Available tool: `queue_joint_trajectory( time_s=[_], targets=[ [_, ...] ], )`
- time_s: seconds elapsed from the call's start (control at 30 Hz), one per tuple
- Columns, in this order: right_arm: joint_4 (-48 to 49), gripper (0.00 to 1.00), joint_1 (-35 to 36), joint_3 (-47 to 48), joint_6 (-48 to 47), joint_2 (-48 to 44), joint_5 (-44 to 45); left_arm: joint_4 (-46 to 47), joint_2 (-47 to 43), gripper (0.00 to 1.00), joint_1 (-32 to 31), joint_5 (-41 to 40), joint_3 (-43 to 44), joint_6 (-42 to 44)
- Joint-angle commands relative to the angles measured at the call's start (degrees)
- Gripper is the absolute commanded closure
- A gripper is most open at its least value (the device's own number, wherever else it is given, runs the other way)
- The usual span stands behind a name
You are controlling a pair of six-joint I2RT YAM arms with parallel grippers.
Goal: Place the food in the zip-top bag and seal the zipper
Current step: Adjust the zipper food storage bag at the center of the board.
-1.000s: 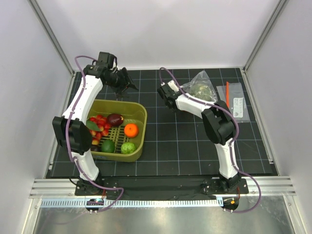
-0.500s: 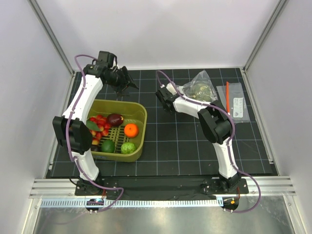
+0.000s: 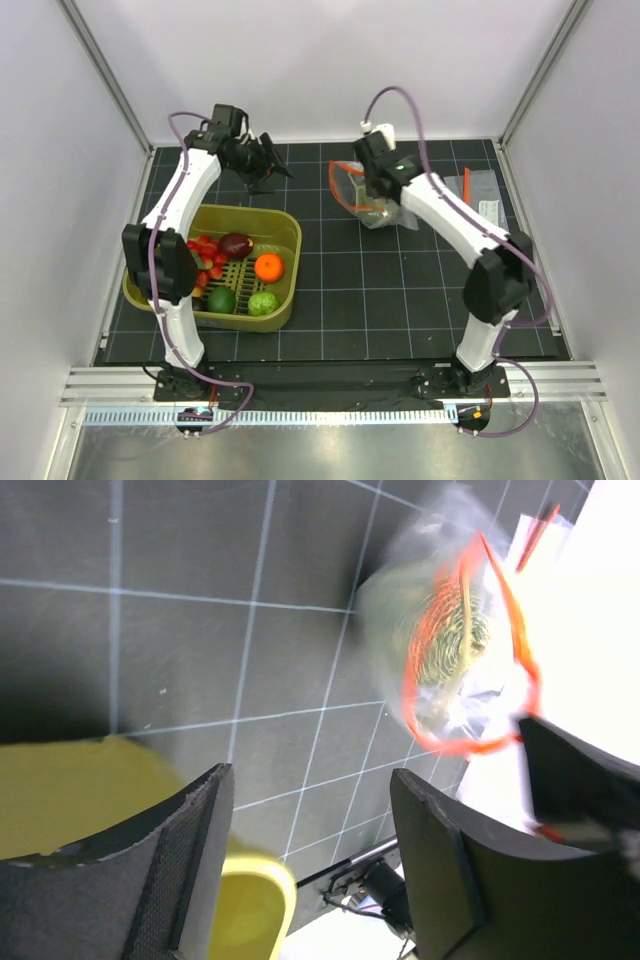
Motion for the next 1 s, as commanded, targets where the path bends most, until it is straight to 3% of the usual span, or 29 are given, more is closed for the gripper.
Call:
queue_joint_trajectory(
  time_s=[0.0, 0.17, 0.3, 0.6, 0.97],
  targets=[
    [-3.24, 0.99, -4.09, 1.66, 5.18, -7.29, -13.03, 5.85, 1.67, 0.32, -3.23, 4.62, 2.83, -1.21],
    [-0.34, 0.99, -10.25, -4.57, 9.38, -13.45, -28.31, 10.59, 6.4, 0.27, -9.73, 7.86, 7.48, -4.02],
    [3.08, 0.99, -11.66, -9.58, 11.07, -13.54, -35.1, 11.84, 9.22, 0.23, -12.12, 9.72, 11.88, -5.43],
    [2.82, 0.99, -13.86, -9.59, 12.03, -10.2, -36.26, 13.24, 8.18, 0.22, -12.29, 10.24, 8.9, -5.96],
    [4.84, 0.99, -18.87, -10.64, 16.6, -8.01, -41.18, 9.99, -0.16, 0.2, -12.38, 3.04, -0.67, 0.11]
  ],
)
